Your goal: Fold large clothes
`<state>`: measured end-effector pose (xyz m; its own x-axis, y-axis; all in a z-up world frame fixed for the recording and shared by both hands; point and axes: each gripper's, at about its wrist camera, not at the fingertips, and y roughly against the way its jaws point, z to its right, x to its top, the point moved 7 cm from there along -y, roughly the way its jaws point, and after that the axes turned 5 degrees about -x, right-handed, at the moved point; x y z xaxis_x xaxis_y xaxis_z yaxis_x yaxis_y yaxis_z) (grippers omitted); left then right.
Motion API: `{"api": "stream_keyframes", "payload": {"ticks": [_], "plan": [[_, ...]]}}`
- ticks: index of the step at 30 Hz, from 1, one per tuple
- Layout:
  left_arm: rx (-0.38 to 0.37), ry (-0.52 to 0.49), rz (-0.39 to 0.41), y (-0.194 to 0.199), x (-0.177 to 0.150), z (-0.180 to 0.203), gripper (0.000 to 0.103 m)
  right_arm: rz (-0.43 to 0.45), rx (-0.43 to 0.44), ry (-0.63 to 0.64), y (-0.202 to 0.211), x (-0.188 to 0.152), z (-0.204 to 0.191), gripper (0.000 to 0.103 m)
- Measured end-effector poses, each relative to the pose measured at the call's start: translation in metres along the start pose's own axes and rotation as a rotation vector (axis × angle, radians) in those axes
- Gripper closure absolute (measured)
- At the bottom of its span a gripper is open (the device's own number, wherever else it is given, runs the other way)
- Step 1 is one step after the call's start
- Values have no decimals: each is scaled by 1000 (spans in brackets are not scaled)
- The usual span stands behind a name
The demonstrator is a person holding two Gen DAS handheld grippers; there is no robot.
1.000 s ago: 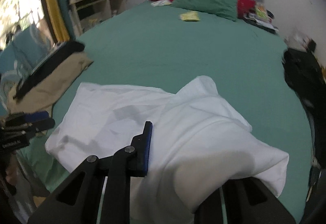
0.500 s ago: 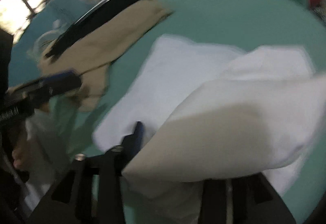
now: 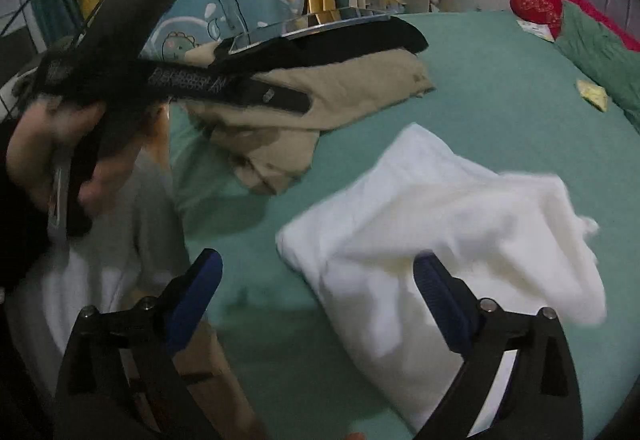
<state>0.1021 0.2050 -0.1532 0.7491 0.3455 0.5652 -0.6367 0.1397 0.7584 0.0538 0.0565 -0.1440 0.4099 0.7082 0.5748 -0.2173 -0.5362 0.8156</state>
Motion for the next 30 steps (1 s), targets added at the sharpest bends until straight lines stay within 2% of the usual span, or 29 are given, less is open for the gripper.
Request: {"api": "stream_keyframes", "payload": {"ticks": [3, 4, 10, 11, 12, 14, 17, 20, 21, 23, 26, 27, 30], "plan": [[-47, -79, 2, -5, 11, 38, 57, 32, 0, -119, 23, -22, 21, 7], [-84, -111, -4, -9, 15, 56, 57, 41, -9, -156, 25, -23, 28, 7], [-276, -330, -143, -55, 4, 149, 57, 52, -187, -483, 52, -74, 121, 7], [-279, -363, -174, -67, 0, 156, 57, 56, -214, -536, 56, -82, 136, 7], [-251, -389, -204, -81, -3, 158, 57, 59, -226, -569, 58, -87, 146, 7], [-150, -408, -214, -105, -4, 147, 57, 69, -241, -630, 63, -99, 162, 7], [-70, -345, -212, -129, 5, 118, 57, 68, -241, -672, 56, -104, 172, 7], [37, -227, -131, -129, 22, 78, 57, 64, -212, -699, 42, -105, 178, 7], [81, -157, -92, -124, 29, 58, 57, 64, -201, -708, 42, -108, 182, 7], [122, -101, -58, -116, 34, 36, 57, 74, -172, -730, 34, -104, 188, 7], [119, -41, -8, -95, 34, 16, 57, 89, -139, -746, 19, -94, 190, 7], [95, -29, 6, -87, 33, 15, 57, 85, -143, -745, 15, -91, 189, 7], [-53, -40, -10, -75, 21, 36, 57, 92, -128, -755, 11, -88, 184, 7]]}}
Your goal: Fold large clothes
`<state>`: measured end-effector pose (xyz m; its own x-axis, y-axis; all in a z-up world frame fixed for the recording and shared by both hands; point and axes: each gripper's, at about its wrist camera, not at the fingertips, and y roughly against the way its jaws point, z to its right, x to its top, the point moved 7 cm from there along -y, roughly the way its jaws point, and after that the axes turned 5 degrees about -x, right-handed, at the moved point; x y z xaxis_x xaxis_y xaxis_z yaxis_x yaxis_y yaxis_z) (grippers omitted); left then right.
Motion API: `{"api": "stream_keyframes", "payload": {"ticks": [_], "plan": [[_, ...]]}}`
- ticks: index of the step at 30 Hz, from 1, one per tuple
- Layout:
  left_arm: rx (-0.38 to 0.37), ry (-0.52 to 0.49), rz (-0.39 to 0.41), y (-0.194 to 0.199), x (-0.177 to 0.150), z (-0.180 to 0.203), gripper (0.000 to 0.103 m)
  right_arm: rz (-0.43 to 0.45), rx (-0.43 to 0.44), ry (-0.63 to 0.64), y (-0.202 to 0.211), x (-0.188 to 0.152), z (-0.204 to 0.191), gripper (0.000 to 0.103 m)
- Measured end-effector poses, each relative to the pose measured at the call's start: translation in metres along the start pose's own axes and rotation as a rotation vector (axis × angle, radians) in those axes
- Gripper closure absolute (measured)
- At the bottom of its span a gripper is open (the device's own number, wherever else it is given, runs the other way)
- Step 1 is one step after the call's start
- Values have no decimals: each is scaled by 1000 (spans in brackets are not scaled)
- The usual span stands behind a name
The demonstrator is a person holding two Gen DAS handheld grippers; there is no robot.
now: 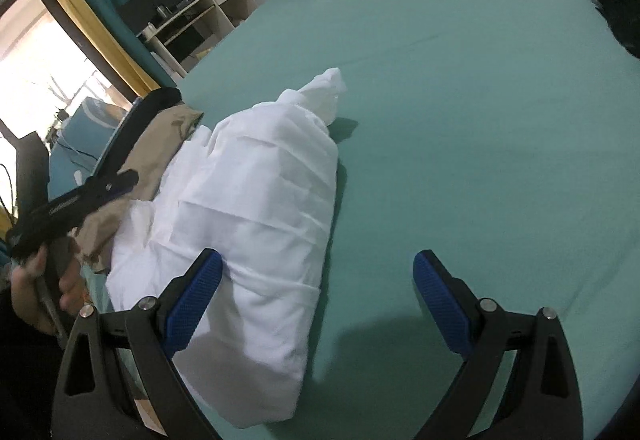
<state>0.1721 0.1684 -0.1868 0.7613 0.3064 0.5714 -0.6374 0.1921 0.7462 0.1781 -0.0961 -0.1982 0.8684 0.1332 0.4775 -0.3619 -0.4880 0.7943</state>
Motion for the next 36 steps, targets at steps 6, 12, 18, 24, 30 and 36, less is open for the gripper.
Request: {"api": "stream_keyframes", "payload": {"ticks": [6, 12, 18, 24, 30, 36], "plan": [[16, -175, -205, -39, -47, 26, 57, 6, 46, 4, 14, -7, -4, 7], [-15, -119, -180, -24, -53, 10, 90, -12, 101, 11, 7, -9, -13, 8], [1, -34, -25, 30, -33, -13, 91, -10, 136, 41, 5, -3, -21, 8], [89, 28, -188, -4, -74, -53, 84, -119, 93, 60, -44, -10, -32, 38], [68, 38, -188, 4, -67, -48, 83, -114, 164, 7, -56, -14, -45, 68], [-9, 21, -182, 24, -64, -27, 67, -98, 67, 122, -24, -15, -44, 84]]}}
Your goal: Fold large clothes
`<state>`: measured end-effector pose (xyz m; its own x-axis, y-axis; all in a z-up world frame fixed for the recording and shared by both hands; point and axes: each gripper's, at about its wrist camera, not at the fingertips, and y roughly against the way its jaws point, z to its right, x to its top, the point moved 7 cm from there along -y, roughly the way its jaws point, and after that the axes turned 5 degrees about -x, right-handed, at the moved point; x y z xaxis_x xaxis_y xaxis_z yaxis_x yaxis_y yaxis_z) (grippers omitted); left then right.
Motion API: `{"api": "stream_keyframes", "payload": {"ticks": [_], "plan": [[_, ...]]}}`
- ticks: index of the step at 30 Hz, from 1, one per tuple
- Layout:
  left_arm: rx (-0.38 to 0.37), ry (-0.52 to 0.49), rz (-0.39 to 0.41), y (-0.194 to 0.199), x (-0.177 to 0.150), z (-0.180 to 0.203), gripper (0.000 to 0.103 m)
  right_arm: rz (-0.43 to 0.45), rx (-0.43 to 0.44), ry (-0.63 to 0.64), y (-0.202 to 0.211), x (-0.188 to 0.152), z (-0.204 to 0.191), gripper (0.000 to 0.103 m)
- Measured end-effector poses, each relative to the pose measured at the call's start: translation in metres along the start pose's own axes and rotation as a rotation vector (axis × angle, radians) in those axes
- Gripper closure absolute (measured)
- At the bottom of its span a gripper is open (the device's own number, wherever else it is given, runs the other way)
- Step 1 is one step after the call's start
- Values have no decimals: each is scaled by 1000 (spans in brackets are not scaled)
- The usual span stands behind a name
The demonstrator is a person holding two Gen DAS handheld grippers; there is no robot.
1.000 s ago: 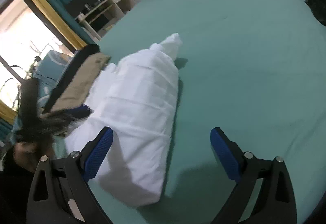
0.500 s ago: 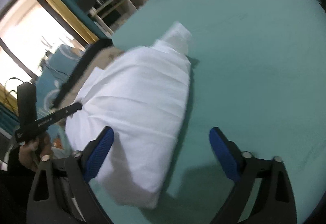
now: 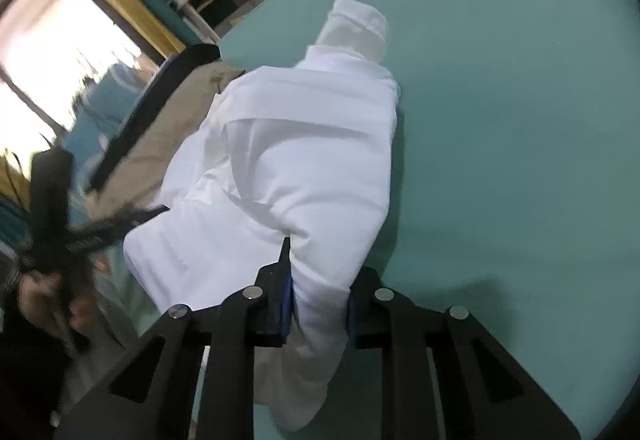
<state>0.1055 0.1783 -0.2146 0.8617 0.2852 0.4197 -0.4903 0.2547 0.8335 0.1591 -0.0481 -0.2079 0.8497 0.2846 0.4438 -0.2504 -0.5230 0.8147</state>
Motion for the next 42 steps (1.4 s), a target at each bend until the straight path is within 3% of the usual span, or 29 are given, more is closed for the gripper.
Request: {"api": "stream_keyframes", "payload": {"ticks": [4, 9, 12, 19, 24, 26, 29, 30, 32, 36, 39, 42], "plan": [[-34, -29, 34, 19, -9, 21, 62, 5, -93, 57, 32, -9, 8, 84], [-53, -71, 48, 26, -15, 45, 50, -11, -151, 36, 73, -39, 41, 84], [-59, -78, 47, 25, -16, 54, 48, -10, -181, 16, 91, -54, 63, 84], [-81, -94, -6, -23, 3, 70, 40, -15, -164, -31, 99, -68, 96, 80], [-8, -22, -38, -69, 15, 51, 36, 1, -103, -88, 95, -67, 108, 69], [-47, 44, -46, -78, 16, 45, 34, 7, -88, -97, 93, -66, 110, 66], [-265, 152, -39, -84, 20, 57, 32, -2, -104, -87, 85, -67, 114, 63], [-391, 175, -81, -90, 19, 71, 32, -6, -107, -95, 80, -67, 116, 60], [-493, 146, -140, -101, 14, 95, 32, -4, -105, -108, 76, -63, 118, 57], [-470, -111, -232, -117, -5, 161, 28, -3, -147, -82, 70, -53, 113, 52], [-444, -171, -243, -120, -9, 175, 27, 5, -151, -87, 71, -54, 112, 49], [-424, -162, -221, -114, -6, 170, 27, 7, -127, -119, 78, -59, 115, 49]]}}
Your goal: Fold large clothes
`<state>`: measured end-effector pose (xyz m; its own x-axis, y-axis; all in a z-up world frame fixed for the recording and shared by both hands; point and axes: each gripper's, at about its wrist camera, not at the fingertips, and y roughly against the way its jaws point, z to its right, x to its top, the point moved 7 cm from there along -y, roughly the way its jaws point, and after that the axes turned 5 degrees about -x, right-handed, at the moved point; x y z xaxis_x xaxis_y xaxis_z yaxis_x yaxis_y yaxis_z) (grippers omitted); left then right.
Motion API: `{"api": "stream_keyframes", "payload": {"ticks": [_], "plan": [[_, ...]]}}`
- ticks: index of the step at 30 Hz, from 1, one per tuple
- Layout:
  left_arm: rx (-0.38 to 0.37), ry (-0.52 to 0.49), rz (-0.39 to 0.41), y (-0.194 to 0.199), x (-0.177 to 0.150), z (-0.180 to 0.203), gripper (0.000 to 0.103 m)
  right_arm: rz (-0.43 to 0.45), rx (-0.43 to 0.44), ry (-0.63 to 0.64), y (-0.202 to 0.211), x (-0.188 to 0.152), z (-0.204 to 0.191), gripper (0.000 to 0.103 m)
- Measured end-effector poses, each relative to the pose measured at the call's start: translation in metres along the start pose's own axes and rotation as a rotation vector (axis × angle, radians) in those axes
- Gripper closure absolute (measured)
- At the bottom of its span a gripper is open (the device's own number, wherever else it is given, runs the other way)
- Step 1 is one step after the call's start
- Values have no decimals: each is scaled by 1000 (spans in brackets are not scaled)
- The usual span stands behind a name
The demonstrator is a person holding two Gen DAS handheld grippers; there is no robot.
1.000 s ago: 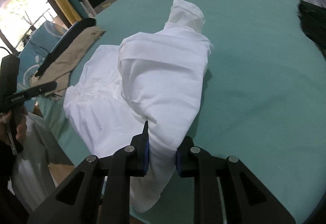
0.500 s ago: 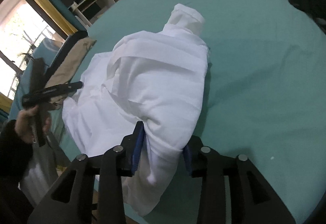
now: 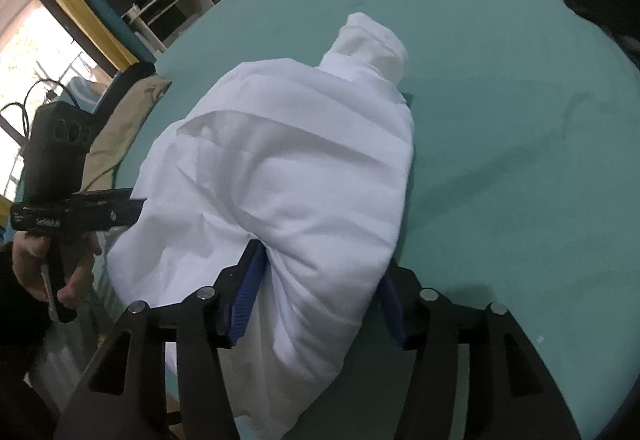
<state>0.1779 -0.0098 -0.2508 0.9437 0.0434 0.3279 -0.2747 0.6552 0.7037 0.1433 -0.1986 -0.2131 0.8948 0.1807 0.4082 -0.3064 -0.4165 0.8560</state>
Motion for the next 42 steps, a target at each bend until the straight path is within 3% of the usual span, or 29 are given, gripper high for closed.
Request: {"api": "stream_keyframes", "payload": {"ticks": [3, 5, 8, 10, 14, 17, 20, 22, 24, 31, 35, 38, 39, 40, 42], "plan": [[2, 7, 80, 18, 3, -2, 27, 10, 19, -29, 14, -1, 8, 48], [-57, 55, 113, 24, 4, -7, 25, 26, 38, -57, 20, 3, 11, 48], [-132, 124, 91, 24, 1, -20, 22, 21, 31, -51, 13, 7, 11, 48], [-142, 157, 69, 16, -3, -21, 21, -2, 10, -40, 1, 7, 9, 48], [-131, 89, 58, 9, -4, 1, 17, 3, -51, 41, -22, 11, -3, 48], [-35, 42, 27, -6, -5, 6, 16, 4, -62, 61, -23, 14, -5, 48], [44, 32, 11, -13, -3, 4, 16, 12, -16, 11, -17, 12, 1, 48], [201, -42, 12, -12, 0, 5, 16, 10, 15, -26, -11, 10, 6, 48], [295, -77, 29, -12, 0, 3, 16, 19, 50, -52, -2, 10, 11, 46], [324, -109, 16, -15, -5, 8, 16, 6, 96, -114, -9, 6, 12, 41], [329, -114, 48, -18, -7, 14, 17, 57, 84, -145, -21, 5, 6, 40], [308, -122, 78, -18, -10, 20, 37, 67, 57, -144, -22, 6, 2, 40], [289, -122, 87, -18, -11, 23, 52, 71, 49, -136, -22, 6, 0, 40], [272, -123, 91, -22, -10, 25, 61, 72, 46, -131, -22, 6, 0, 43], [273, -134, 111, -22, -11, 29, 68, 72, 54, -139, -23, 6, -3, 53]]}}
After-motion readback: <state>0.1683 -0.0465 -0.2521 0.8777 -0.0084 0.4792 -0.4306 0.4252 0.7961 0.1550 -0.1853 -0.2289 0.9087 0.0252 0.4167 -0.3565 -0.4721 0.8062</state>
